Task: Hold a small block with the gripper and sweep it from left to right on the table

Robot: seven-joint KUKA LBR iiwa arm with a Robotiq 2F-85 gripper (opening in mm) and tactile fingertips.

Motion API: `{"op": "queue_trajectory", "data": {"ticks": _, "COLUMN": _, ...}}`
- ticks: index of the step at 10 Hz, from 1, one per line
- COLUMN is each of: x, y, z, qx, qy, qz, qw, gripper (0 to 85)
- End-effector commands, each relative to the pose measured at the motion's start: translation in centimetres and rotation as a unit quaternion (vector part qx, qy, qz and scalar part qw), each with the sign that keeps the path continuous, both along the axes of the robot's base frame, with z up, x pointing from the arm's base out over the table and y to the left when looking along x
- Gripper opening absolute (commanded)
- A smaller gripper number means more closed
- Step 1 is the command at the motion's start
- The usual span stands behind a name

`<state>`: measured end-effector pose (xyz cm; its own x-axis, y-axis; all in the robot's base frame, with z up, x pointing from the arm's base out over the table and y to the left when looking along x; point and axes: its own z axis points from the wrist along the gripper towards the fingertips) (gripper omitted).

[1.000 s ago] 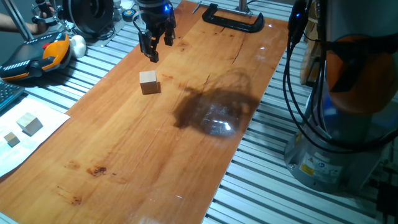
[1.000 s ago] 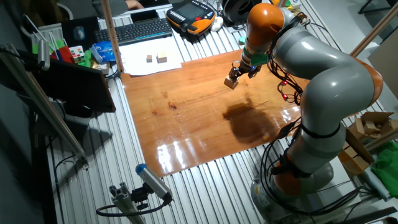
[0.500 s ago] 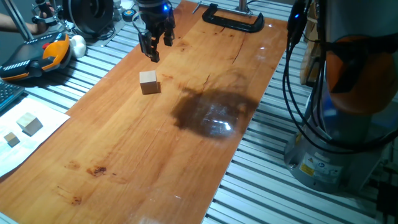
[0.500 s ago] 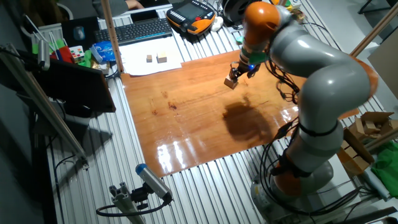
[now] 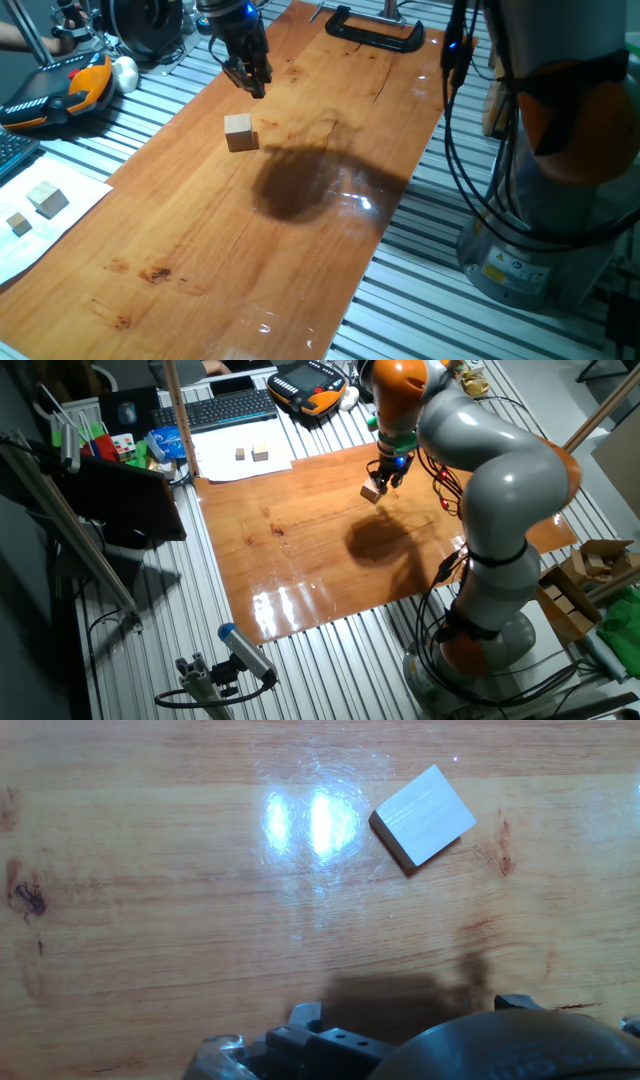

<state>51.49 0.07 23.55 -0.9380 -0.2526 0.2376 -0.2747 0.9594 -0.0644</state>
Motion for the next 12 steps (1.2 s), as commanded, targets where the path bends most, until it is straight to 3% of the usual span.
{"op": "queue_trajectory", "data": {"ticks": 1, "x": 0.01, "y": 0.0, "z": 0.04, "qx": 0.0, "qy": 0.0, "qz": 0.004, "qw": 1.0, "gripper": 0.7}}
{"op": "queue_trajectory", "data": {"ticks": 12, "x": 0.0, "y": -0.01, "z": 0.04, "qx": 0.002, "qy": 0.002, "qz": 0.011, "qw": 1.0, "gripper": 0.7}}
